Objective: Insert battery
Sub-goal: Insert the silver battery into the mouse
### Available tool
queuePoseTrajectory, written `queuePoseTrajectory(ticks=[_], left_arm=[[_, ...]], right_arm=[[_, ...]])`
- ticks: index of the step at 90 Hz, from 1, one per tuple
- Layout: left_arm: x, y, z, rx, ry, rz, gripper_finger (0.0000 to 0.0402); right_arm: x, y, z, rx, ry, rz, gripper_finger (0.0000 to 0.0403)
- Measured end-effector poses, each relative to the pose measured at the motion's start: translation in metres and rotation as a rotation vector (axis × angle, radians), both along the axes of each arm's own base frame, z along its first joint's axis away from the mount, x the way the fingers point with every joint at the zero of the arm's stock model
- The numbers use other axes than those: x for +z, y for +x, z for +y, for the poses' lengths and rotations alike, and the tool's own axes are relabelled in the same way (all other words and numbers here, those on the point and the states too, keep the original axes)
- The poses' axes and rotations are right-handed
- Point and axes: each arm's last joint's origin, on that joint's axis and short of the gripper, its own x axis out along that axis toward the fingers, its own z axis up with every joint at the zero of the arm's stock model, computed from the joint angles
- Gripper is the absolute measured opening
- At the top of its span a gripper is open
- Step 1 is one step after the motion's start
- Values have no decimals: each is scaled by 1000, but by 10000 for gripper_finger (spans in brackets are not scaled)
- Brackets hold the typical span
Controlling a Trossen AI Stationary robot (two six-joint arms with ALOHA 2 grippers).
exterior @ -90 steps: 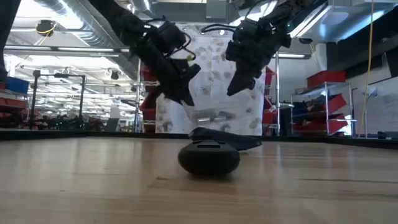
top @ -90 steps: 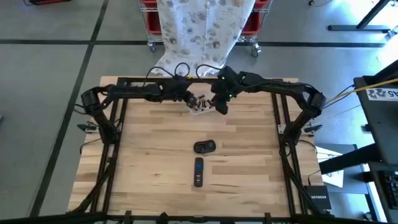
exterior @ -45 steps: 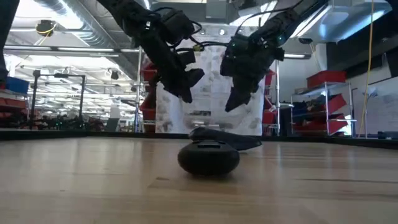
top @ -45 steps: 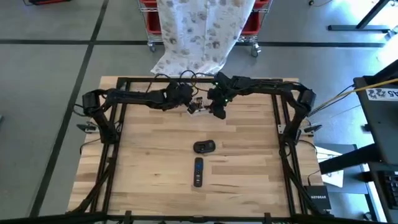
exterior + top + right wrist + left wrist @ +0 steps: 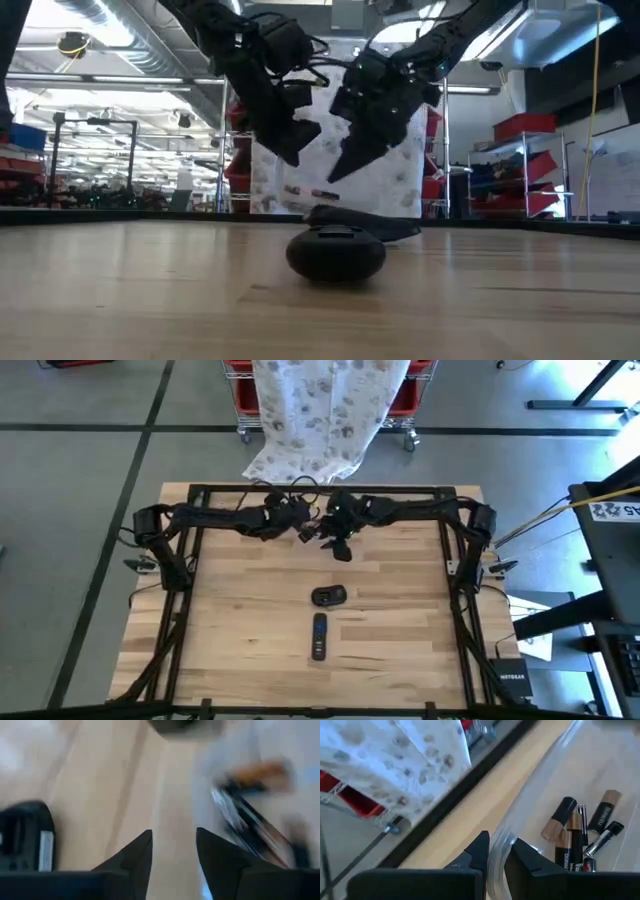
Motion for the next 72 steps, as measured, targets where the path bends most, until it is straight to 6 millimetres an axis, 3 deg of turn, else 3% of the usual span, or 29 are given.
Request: queuePoseTrajectory(ticks=[29,72], left_arm=[[-1,1,-1,-25,-16,5,21],[-5,-1,-1,-29,-27,29,21]], right_arm=[[-10,11,12,-48,-110,17,236],[-26,14,8,-117,-184,78,244]])
